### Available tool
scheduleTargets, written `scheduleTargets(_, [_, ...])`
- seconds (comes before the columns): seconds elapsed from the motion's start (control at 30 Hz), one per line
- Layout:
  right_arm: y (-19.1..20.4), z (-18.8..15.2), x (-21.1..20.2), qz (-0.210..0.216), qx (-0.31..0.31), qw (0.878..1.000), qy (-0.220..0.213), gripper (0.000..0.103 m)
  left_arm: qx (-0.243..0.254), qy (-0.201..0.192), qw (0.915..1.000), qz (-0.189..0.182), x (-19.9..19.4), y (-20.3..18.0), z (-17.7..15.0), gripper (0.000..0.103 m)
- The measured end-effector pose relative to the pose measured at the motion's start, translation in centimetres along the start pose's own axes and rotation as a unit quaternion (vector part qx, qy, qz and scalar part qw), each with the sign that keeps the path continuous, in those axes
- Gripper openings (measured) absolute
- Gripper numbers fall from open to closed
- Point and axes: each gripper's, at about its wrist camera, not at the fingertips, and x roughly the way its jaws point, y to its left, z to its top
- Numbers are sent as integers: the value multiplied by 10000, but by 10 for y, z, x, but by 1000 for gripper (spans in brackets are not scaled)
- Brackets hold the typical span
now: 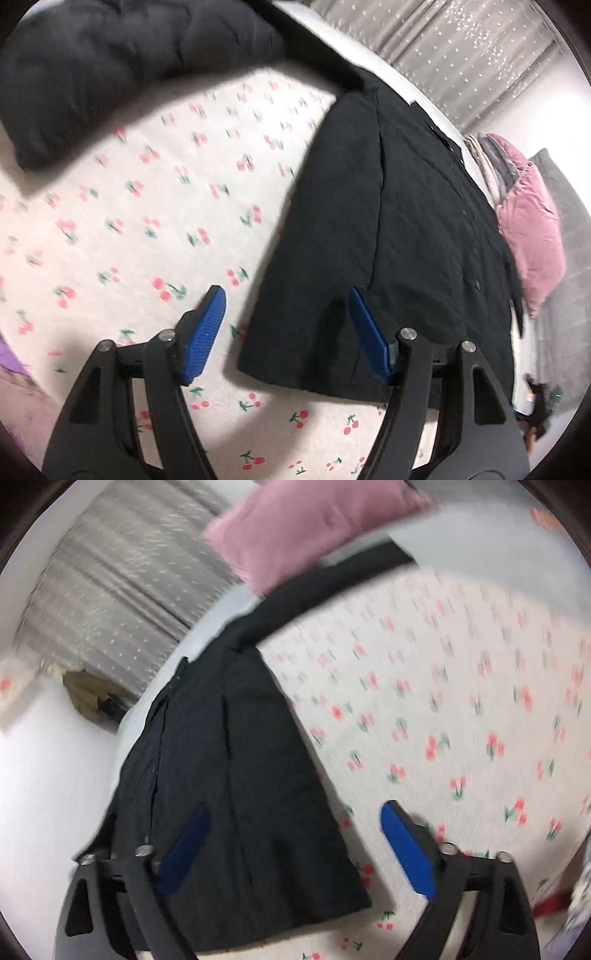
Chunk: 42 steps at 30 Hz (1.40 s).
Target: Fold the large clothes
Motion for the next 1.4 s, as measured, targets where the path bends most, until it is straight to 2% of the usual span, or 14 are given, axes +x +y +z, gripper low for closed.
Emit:
scheduleTargets(0.1, [1,-1,21,242,-93,9972,701,74,36,101,9996,-242,7,-6,3,66])
scheduleTargets(0.17, [6,-2,32,114,-238,9954,924,68,103,118,9996,-223,11,-11,4,45])
scheduleTargets(0.2, [8,-2,35,21,-289,9952,938,62,181,139,9996,-165,16,-14,5,21])
scheduleTargets(0.27, [6,-2,39,64,-210,9952,949,9,135,44,9997,-204,13,-14,5,9])
scheduleTargets(0.4, [-1,8,23,504,-38,9972,552,7,327,-468,9979,-300,-15,-27,2,7])
scheduleTargets(0.47, [-1,22,-4,613,-43,9979,212,5,203,-356,9977,-537,-24,-27,0,7])
scheduleTargets(0.63, [24,42,-51,419,-499,9976,-236,5,293,-37,9994,-203,-21,-36,-19,7])
scheduleTargets(0.77, [22,26,-6,-637,-958,9923,453,10,-69,157,9999,-8,-14,-22,-5,16])
scheduleTargets(0.93, [-8,23,-13,-602,-302,9975,218,21,-86,-446,9986,284,-47,-15,11,48])
scheduleTargets(1.03, [3,35,-37,-752,-370,9962,-256,24,-106,-720,9969,296,-62,-21,24,52])
scheduleTargets(1.1, [13,40,-47,-598,-428,9964,-420,35,-126,-760,9967,264,-60,-31,33,52])
scheduleTargets(1.17, [20,45,-50,-311,-471,9977,-367,64,-95,-660,9976,160,-52,-50,43,52])
scheduleTargets(1.27, [34,47,-49,127,-327,9982,-478,64,119,-606,9981,-42,-36,-90,54,56])
scheduleTargets(1.4, [54,58,-35,866,-51,9947,-547,64,548,-725,9955,-283,-17,-146,69,75])
